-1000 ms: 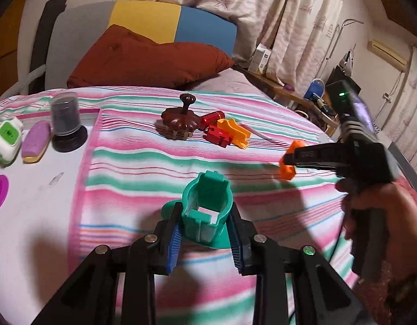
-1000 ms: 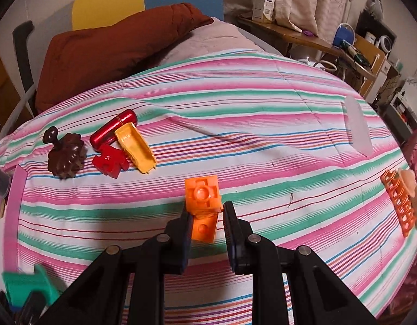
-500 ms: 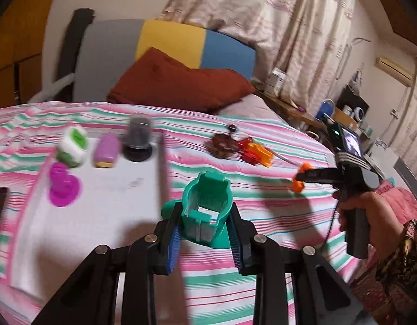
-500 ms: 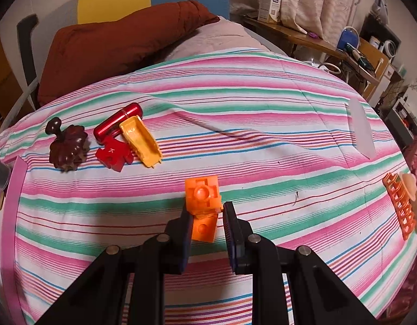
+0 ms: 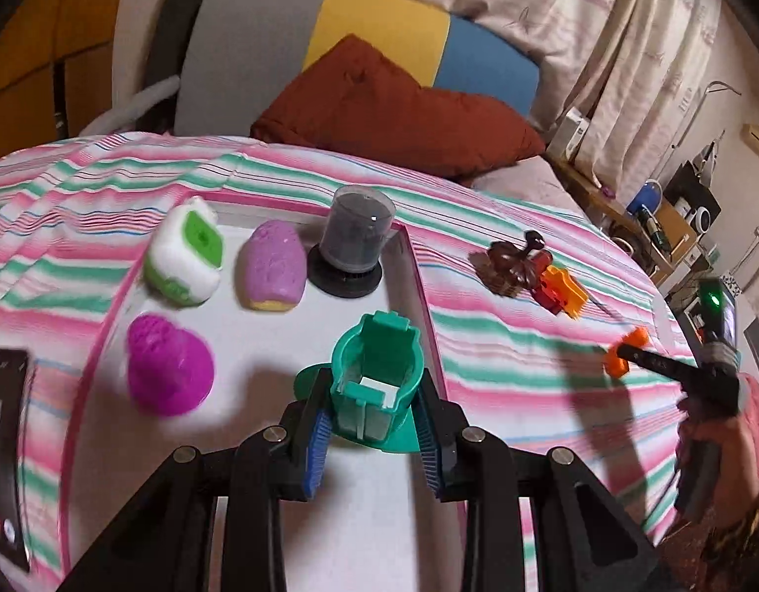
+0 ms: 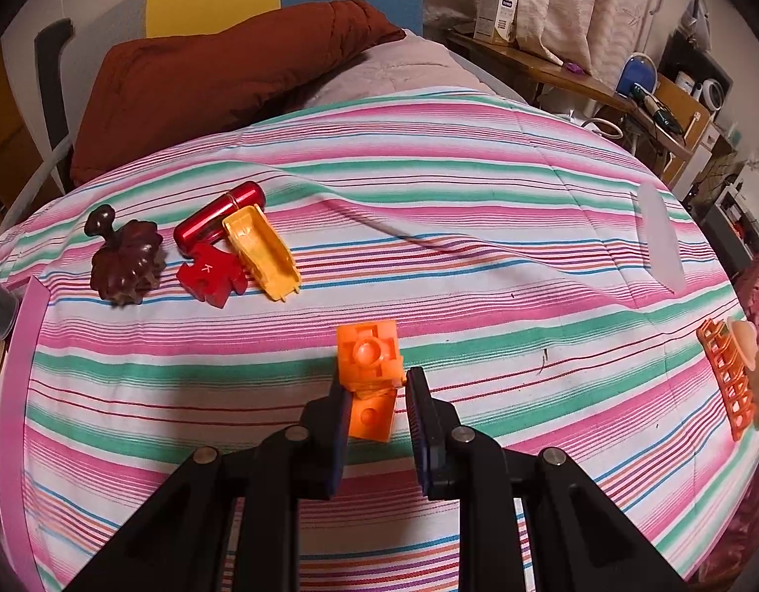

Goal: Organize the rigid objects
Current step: 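Carry the teal cup into the tray and open the left gripper while the right gripper holds the orange block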

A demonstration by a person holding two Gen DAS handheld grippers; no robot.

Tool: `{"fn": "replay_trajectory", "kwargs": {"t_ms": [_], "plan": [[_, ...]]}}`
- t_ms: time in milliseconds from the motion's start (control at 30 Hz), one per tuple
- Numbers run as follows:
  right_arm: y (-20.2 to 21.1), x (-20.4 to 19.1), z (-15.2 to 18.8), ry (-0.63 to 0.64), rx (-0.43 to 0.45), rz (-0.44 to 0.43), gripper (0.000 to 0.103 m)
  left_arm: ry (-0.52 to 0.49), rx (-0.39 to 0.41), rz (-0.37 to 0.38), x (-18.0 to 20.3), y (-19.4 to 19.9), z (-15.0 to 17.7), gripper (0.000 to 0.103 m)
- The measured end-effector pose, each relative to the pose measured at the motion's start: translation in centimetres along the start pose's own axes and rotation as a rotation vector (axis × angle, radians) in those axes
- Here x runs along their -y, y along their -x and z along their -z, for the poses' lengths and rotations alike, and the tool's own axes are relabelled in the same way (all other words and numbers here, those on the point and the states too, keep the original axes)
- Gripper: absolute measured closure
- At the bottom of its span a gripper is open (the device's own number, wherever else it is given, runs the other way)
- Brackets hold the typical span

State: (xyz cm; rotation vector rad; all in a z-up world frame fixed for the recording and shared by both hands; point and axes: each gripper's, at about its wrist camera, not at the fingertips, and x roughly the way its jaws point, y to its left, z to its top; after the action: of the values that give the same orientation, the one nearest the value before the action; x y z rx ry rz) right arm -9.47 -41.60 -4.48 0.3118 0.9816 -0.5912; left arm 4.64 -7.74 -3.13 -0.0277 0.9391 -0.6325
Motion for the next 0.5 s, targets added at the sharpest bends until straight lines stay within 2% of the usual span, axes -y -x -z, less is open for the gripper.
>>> {"fn": "replay_trajectory", "kwargs": {"t_ms": [167,267,500], "plan": [[-0.1,0.2,-0.2,-0.016,-0.001,-0.008,0.081,-0.027,-0.045,-0.076,0.2,-3.3,-2.4,0.072],[0.0,0.3,-0.3,-0.024,0.004,-0.018,0.081,0.002,-0.076,-0.087,0.0,-4.9,-3.3,0.072],[0.2,0.6,-0.5,-0.037,0.01,-0.036,0.081,-0.029,-0.079,-0.12,0.8,-6.5,-4.3,0.072]]}}
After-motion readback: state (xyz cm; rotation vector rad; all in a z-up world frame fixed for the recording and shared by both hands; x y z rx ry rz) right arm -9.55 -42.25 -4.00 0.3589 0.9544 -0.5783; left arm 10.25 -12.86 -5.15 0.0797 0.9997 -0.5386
